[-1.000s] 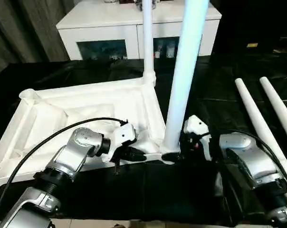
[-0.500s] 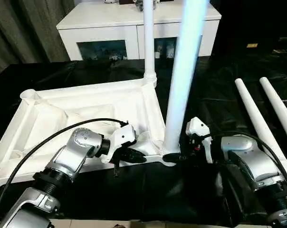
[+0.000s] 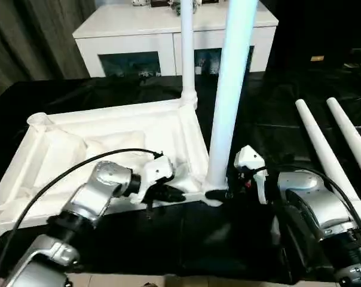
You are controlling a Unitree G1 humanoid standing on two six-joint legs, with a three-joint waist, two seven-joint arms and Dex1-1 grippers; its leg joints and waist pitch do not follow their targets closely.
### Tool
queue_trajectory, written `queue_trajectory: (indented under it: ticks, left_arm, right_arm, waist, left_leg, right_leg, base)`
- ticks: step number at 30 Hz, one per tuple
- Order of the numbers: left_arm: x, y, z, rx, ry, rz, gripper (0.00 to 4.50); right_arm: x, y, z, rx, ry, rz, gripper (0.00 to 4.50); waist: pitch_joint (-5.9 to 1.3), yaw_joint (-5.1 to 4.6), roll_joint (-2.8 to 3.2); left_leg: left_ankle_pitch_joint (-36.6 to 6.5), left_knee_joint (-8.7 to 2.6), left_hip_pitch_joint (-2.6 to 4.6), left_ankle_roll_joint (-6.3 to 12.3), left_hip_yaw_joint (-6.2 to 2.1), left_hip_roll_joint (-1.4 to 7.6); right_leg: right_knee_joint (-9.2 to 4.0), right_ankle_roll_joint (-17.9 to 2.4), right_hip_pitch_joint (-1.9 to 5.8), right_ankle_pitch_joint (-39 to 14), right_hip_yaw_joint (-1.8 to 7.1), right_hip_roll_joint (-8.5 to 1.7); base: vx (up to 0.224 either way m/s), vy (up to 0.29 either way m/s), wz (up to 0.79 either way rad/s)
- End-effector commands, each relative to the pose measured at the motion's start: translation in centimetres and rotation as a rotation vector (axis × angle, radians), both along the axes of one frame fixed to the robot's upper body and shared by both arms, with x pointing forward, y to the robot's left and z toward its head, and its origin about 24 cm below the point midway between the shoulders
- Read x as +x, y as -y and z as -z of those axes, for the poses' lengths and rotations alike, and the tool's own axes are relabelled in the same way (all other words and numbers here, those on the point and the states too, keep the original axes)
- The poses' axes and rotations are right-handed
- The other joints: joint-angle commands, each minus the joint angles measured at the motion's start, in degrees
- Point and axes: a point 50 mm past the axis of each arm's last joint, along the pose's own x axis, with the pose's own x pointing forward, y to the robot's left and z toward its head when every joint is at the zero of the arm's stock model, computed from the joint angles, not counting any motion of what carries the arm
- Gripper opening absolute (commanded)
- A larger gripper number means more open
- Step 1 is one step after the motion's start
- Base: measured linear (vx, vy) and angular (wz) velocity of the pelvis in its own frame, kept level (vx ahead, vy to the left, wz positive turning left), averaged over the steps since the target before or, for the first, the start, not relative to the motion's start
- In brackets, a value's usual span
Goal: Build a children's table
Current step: Rotate leg to tighten
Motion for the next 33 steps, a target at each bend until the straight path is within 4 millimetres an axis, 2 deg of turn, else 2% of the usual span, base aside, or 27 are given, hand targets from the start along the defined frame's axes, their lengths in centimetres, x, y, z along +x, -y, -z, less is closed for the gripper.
queue_trajectory:
  ticks: [1,3,7,10,12,13,14,15,16,17,18,19,20,21,22,25,26,27,28,29,30,32,33]
  left_arm:
    - [0.4,0.3,-0.2,0.005,0.022,-0.015,0.0]
    - [0.5,0.7,-0.2,-0.003,0.026,-0.008,0.0]
    - [0.8,0.8,-0.3,-0.003,0.047,-0.002,0.0]
    - [1.3,0.9,-0.5,-0.001,0.076,-0.015,0.0]
    - [1.7,1.0,-0.6,0.002,0.099,-0.029,0.0]
    - [2.1,1.2,-0.8,0.004,0.133,-0.038,0.0]
    - [2.4,1.4,-1.0,-0.002,0.155,-0.053,0.0]
    - [2.8,1.6,-1.2,-0.004,0.192,-0.072,0.0]
    - [2.8,1.6,-1.2,-0.004,0.192,-0.072,0.0]
    - [3.4,2.0,-1.6,-0.01,0.24,-0.107,0.0]
    - [3.6,2.2,-1.7,-0.011,0.254,-0.118,0.0]
    - [3.6,2.2,-1.7,-0.011,0.254,-0.118,0.0]
    - [3.8,2.4,-1.8,-0.021,0.262,-0.128,0.0]
    - [3.9,2.5,-1.9,-0.032,0.258,-0.127,0.0]
    - [3.9,2.7,-1.9,-0.038,0.257,-0.123,0.0]
    - [4.9,2.9,-2.2,-0.03,0.347,-0.215,0.0]
    - [5.5,2.9,-2.4,-0.027,0.392,-0.283,0.0]
    - [6.2,2.8,-2.8,-0.04,0.438,-0.365,0.0]
    - [6.6,2.8,-3.2,-0.057,0.458,-0.421,0.0]
    - [6.6,2.8,-3.2,-0.057,0.458,-0.421,0.0]
    - [7.0,2.8,-4.1,-0.11,0.475,-0.455,0.55]
    - [7.2,2.4,-4.9,-0.151,0.494,-0.492,0.55]
    - [7.2,2.1,-5.4,-0.169,0.5,-0.509,0.76]
  right_arm:
    - [-0.3,-1.0,0.0,0.007,0.023,-0.017,2.74]
    - [-0.2,-0.9,0.1,0.019,0.019,0.013,3.3]
    - [-0.3,-0.3,-0.4,0.052,-0.018,0.012,3.65]
    - [-0.6,0.9,-0.5,-0.021,0.025,0.011,3.65]
    - [-0.8,1.8,-0.7,-0.045,0.026,0.006,3.65]
    - [-1.1,2.7,-1.0,-0.056,0.025,0.012,3.65]
    - [-1.2,3.3,-1.1,-0.065,0.024,0.022,3.65]
    - [-1.3,3.9,-1.2,-0.078,0.03,0.035,3.65]
    - [-1.3,3.9,-1.2,-0.078,0.03,0.035,3.65]
    - [-1.2,4.9,-1.3,-0.099,0.049,0.081,3.65]
    - [-1.0,5.3,-1.4,-0.106,0.062,0.113,3.65]
    - [-1.0,5.3,-1.4,-0.106,0.062,0.113,3.65]
    - [-0.5,5.7,-1.6,-0.109,0.088,0.169,3.65]
    - [-0.1,6.0,-1.7,-0.106,0.105,0.216,3.65]
    - [0.1,6.2,-1.8,-0.1,0.117,0.243,3.65]
    - [-0.2,5.8,-1.9,-0.085,0.111,0.213,3.65]
    - [-0.4,5.6,-1.9,-0.083,0.106,0.198,3.65]
    - [-0.6,5.3,-1.7,-0.078,0.099,0.183,3.65]
    - [-0.7,5.0,-1.6,-0.074,0.095,0.176,3.65]
    - [-0.7,5.0,-1.6,-0.074,0.095,0.176,3.65]
    - [-0.8,4.3,-1.2,-0.065,0.092,0.168,3.75]
    - [-0.7,3.4,-1.0,-0.051,0.096,0.171,3.75]
    - [-0.7,3.0,-1.0,-0.035,0.096,0.168,3.75]
  waist:
    - [-3.56,-0.38,-0.46]
    - [-3.53,-0.56,-0.25]
    - [-3.52,-0.81,-0.14]
    - [-3.61,-0.61,-0.21]
    - [-3.74,-0.24,-0.33]
    - [-3.79,-0.16,-0.04]
    - [-3.82,-0.03,-0.2]
    - [-3.97,0.21,-0.07]
    - [-3.95,0.21,-0.25]
    - [-3.9,0.01,0.05]
    - [-3.98,-0.1,0.27]
    - [-4.01,-0.25,-0.07]
    - [-4.12,-0.48,-0.11]
    - [-4.12,-0.86,0.16]
    - [-4.15,-1.09,0.13]
    - [-4.42,-1.15,0.26]
    - [-4.38,-1.22,0.33]
    - [-4.61,-1.16,-0.15]
    - [-4.65,-1.14,-0.26]
    - [-4.72,-1.08,-0.11]
    - [-4.99,-1.28,-0.3]
    - [-5.22,-1.24,-0.09]
    - [-5.35,-1.16,-0.05]
  left_leg:
    - [-18.36,-4.7,1.47,0.46,-2.0,3.68]
    - [-19.12,-4.77,1.51,0.22,-2.08,3.64]
    - [-19.94,-4.77,1.58,0.59,-2.14,3.67]
    - [-19.1,-4.67,1.61,0.64,-2.02,3.67]
    - [-17.88,-4.52,1.64,1.24,-1.89,3.7]
    - [-16.84,-4.45,1.35,1.77,-1.96,3.67]
    - [-16.57,-4.41,1.41,2.03,-1.9,3.72]
    - [-15.79,-4.16,1.52,2.44,-1.86,3.68]
    - [-15.7,-4.16,1.44,2.75,-1.84,3.7]
    - [-14.64,-4.13,0.7,3.55,-2.09,3.52]
    - [-14.66,-4.04,0.76,3.5,-2.13,3.47]
    - [-14.77,-4.0,0.85,3.62,-2.06,3.43]
    - [-13.56,-3.88,0.51,3.96,-2.2,3.31]
    - [-12.87,-3.87,0.28,4.41,-2.28,3.28]
    - [-12.52,-3.79,0.3,4.59,-2.24,3.21]
    - [-11.85,-3.47,0.57,6.16,-2.14,3.34]
    - [-11.63,-3.29,0.39,6.61,-2.09,3.14]
    - [-11.31,-3.21,0.47,6.91,-2.19,3.31]
    - [-10.46,-3.12,0.33,7.33,-2.19,3.29]
    - [-9.39,-3.0,0.14,7.71,-2.27,3.24]
    - [-5.93,-2.83,-0.59,9.11,-2.56,3.33]
    - [-4.47,-2.37,-0.41,10.42,-2.48,3.35]
    - [-3.58,-2.18,-0.34,11.28,-2.43,3.39]
  right_leg:
    - [-4.19,-12.92,2.16,-16.63,2.17,-3.27]
    - [-4.29,-12.38,2.1,-17.59,2.14,-3.25]
    - [-4.52,-12.11,2.05,-18.27,2.1,-3.14]
    - [-4.56,-12.02,1.97,-17.54,2.2,-3.19]
    - [-4.4,-12.51,2.07,-16.03,2.31,-3.22]
    - [-4.3,-12.58,2.27,-15.12,2.29,-3.29]
    - [-4.38,-12.52,2.29,-14.87,2.29,-3.29]
    - [-4.26,-12.68,2.28,-13.76,2.31,-3.3]
    - [-4.29,-12.84,2.33,-13.41,2.29,-3.28]
    - [-4.11,-12.68,2.8,-13.31,2.06,-3.37]
    - [-4.12,-12.51,2.79,-13.5,1.96,-3.34]
    - [-4.32,-12.39,2.68,-13.66,1.93,-3.29]
    - [-4.1,-12.5,2.94,-13.14,1.89,-3.44]
    - [-4.1,-12.6,3.03,-12.87,1.76,-3.4]
    - [-4.17,-12.69,2.92,-12.64,1.69,-3.33]
    - [-4.1,-13.57,2.87,-10.18,1.55,-3.22]
    - [-4.15,-13.5,2.84,-9.71,1.43,-3.01]
    - [-3.92,-13.81,3.02,-7.9,1.42,-3.11]
    - [-3.77,-13.87,3.1,-7.01,1.41,-3.13]
    - [-3.54,-13.92,3.22,-6.08,1.35,-3.22]
    - [-2.87,-14.36,3.41,-2.37,1.14,-3.32]
    - [-2.62,-15.17,3.05,0.1,1.02,-3.33]
    - [-2.43,-15.81,2.86,1.38,0.99,-3.29]
  base:
    - [0.0,0.0,0.0]
    - [0.0,0.0,0.0]
    - [0.0,0.0,0.0]
    - [0.0,0.0,0.0]
    - [0.0,0.0,0.0]
    - [0.0,0.0,0.0]
    - [0.0,0.0,0.0]
    - [0.0,0.0,0.0]
    - [0.0,0.0,0.0]
    - [0.0,0.0,0.0]
    - [0.0,0.0,0.0]
    - [0.0,0.0,0.0]
    - [0.0,0.0,0.0]
    - [0.0,0.0,0.0]
    - [0.0,0.0,0.0]
    - [0.0,0.0,0.0]
    - [0.0,0.0,0.0]
    - [0.0,0.0,0.0]
    - [0.0,0.0,0.0]
    - [0.0,0.0,0.0]
    - [0.0,0.0,0.0]
    - [0.0,0.0,0.0]
    - [0.0,0.0,0.0]
